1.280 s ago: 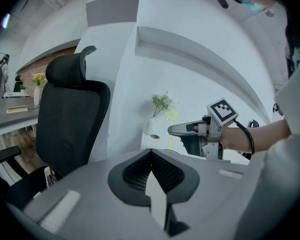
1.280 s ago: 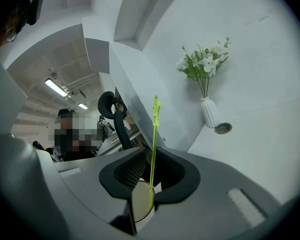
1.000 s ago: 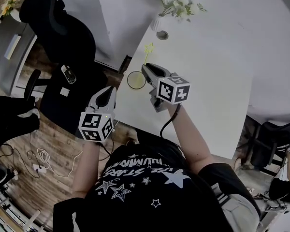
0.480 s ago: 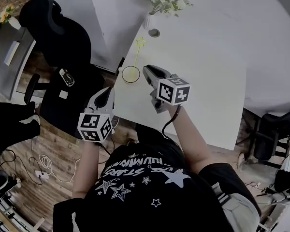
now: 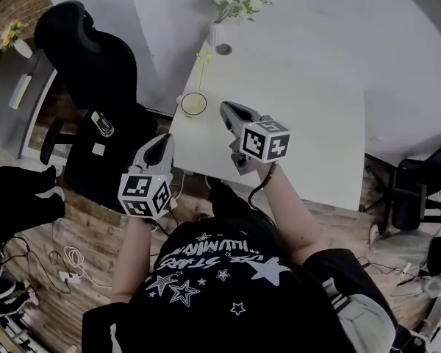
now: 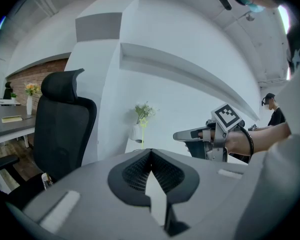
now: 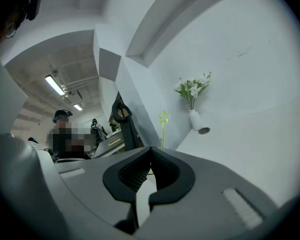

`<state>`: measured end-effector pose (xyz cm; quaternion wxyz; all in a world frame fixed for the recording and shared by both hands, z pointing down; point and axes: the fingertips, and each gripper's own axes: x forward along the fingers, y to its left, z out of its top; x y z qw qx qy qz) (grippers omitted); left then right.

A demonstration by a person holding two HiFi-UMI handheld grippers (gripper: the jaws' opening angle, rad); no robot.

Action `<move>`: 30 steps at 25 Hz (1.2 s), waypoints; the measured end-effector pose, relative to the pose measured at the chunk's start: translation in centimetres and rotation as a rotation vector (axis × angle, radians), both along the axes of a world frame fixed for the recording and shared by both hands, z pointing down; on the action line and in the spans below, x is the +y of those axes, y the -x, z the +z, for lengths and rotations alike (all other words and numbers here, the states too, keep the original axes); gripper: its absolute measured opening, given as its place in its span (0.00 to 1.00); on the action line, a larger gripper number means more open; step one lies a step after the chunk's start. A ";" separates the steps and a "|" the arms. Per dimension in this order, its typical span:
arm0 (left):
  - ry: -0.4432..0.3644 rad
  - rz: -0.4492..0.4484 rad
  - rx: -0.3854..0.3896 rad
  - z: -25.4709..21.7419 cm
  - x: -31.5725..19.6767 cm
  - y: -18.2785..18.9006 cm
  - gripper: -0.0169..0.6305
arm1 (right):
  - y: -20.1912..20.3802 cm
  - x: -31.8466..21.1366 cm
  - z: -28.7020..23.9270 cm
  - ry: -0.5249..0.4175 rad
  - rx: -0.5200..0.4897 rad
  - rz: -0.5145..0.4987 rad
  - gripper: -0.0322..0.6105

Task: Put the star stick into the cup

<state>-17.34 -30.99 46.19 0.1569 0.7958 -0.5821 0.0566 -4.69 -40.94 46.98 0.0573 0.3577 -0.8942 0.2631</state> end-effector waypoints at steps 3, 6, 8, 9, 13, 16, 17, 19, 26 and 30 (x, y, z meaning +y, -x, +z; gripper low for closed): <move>-0.015 0.020 0.002 -0.5 1.2 -0.2 0.03 | -0.7 1.6 -0.6 -0.016 -0.008 0.026 0.07; -0.024 0.035 0.007 -0.8 2.7 -0.3 0.03 | -1.4 3.7 -1.1 -0.025 -0.017 0.047 0.07; -0.029 0.044 0.011 -0.8 3.6 -0.4 0.03 | -1.9 5.1 -1.2 -0.028 -0.011 0.058 0.07; -0.029 0.048 0.015 -0.8 4.1 -0.4 0.03 | -2.2 5.7 -1.1 -0.027 -0.003 0.064 0.07; -0.025 0.067 0.025 -0.8 5.5 -0.7 0.03 | -3.1 7.7 -0.7 -0.017 0.020 0.089 0.07; -0.025 0.082 0.027 -0.7 6.7 -1.0 0.03 | -3.8 9.3 -0.3 -0.006 0.027 0.105 0.07; -0.024 0.086 0.027 -0.7 7.1 -1.1 0.03 | -3.9 9.9 -0.2 -0.005 0.030 0.108 0.07; -0.021 0.090 0.029 -0.5 7.8 -1.0 0.03 | -4.2 10.9 0.1 -0.004 0.038 0.114 0.07; -0.016 0.109 0.041 -0.2 8.7 -1.3 0.03 | -5.5 12.8 0.3 0.000 0.053 0.141 0.07; -0.026 0.123 0.034 -0.6 8.8 -1.5 0.03 | -5.6 13.3 0.0 -0.005 0.060 0.133 0.07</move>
